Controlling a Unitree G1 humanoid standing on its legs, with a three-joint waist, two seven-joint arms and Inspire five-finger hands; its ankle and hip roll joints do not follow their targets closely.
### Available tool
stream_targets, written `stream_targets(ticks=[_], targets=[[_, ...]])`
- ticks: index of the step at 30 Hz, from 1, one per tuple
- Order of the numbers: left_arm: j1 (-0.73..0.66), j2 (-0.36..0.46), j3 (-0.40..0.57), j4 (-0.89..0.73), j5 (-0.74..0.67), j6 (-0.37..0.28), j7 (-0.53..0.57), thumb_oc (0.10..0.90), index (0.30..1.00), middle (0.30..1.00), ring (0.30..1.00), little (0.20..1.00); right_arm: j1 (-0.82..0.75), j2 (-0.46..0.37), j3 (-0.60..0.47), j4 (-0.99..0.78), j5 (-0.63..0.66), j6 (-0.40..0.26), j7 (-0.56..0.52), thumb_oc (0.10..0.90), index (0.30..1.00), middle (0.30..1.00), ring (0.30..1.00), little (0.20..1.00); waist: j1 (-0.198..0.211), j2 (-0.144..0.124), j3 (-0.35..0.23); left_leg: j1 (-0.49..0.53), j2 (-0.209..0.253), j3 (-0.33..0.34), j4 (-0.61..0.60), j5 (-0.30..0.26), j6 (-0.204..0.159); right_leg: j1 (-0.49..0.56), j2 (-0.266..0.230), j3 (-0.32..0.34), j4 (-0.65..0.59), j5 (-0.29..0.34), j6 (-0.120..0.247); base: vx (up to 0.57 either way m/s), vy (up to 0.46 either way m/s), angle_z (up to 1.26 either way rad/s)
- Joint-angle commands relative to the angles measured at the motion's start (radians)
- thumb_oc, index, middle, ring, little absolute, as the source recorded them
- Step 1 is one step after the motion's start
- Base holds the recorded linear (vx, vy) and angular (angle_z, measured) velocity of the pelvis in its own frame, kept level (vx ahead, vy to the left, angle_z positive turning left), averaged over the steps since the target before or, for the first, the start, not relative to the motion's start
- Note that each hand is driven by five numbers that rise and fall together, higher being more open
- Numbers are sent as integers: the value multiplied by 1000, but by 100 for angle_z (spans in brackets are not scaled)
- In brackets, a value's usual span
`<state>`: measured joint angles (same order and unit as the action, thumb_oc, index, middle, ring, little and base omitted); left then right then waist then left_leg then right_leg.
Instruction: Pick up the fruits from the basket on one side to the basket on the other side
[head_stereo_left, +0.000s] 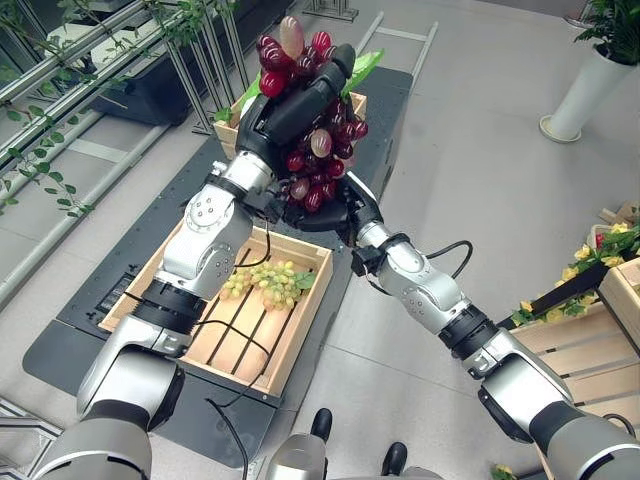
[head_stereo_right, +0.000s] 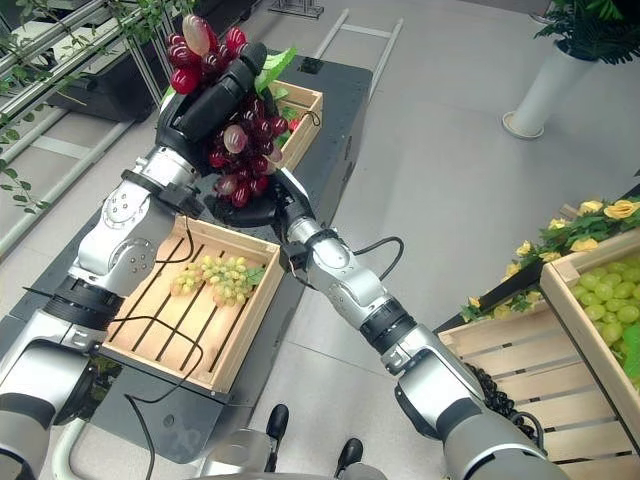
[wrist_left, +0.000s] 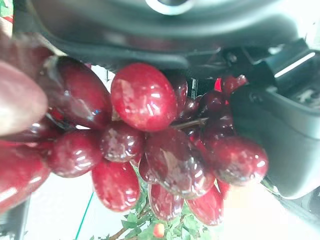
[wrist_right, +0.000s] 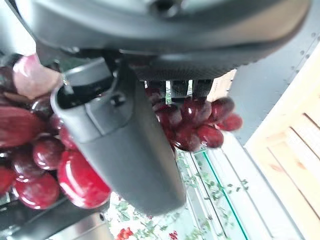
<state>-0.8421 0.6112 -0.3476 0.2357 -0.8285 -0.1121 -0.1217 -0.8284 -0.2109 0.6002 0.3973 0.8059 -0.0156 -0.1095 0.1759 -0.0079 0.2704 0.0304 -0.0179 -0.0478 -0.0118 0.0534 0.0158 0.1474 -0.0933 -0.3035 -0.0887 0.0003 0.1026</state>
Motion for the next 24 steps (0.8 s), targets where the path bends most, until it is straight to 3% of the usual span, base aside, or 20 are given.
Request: stream_targets(ticks=[1,12,13,14,15,24], targets=[[-138,-76,-37,114,-4,-91,-4,400,300,300,300,300,-75,142,-113,13,67,-223,-30,400,300,300,300,300,-14,32,-259,47,-60,-45,-75,-72,-16,-3,32,0,1,-29,-55,0,0,0],[-115,-55,-11,172,16,-101,20,400,300,300,300,300,-52,101,-137,-14,3,-248,-59,400,300,300,300,300,-31,38,-258,51,-56,-28,-75,-76,-18,-5,32,11,1,-31,-54,-3,7,-3],[-110,-50,-5,184,21,-102,28,447,371,371,371,371,-47,93,-139,-19,-7,-247,-61,400,300,300,300,300,-34,38,-259,52,-56,-25,-75,-77,-18,-6,32,13,1,-30,-53,-3,22,-5],[-107,-46,-3,192,25,-103,33,679,719,719,719,719,-44,87,-140,-24,-15,-245,-61,400,300,300,300,300,-36,39,-258,53,-56,-22,-75,-78,-18,-6,32,15,1,-31,-53,0,0,0],[-101,-42,1,199,25,-103,31,800,900,900,900,900,-38,79,-143,-31,-22,-241,-61,400,300,300,300,300,-39,39,-258,54,-55,-19,-75,-78,-18,-6,32,16,1,-31,-52,0,0,0],[-21,-16,62,242,25,-111,40,800,900,900,900,900,60,-1,-173,-80,-90,-201,-28,400,300,300,300,300,-68,39,-252,58,-48,9,-75,-83,-20,-10,33,37,1,-30,-48,-1,18,-11]])
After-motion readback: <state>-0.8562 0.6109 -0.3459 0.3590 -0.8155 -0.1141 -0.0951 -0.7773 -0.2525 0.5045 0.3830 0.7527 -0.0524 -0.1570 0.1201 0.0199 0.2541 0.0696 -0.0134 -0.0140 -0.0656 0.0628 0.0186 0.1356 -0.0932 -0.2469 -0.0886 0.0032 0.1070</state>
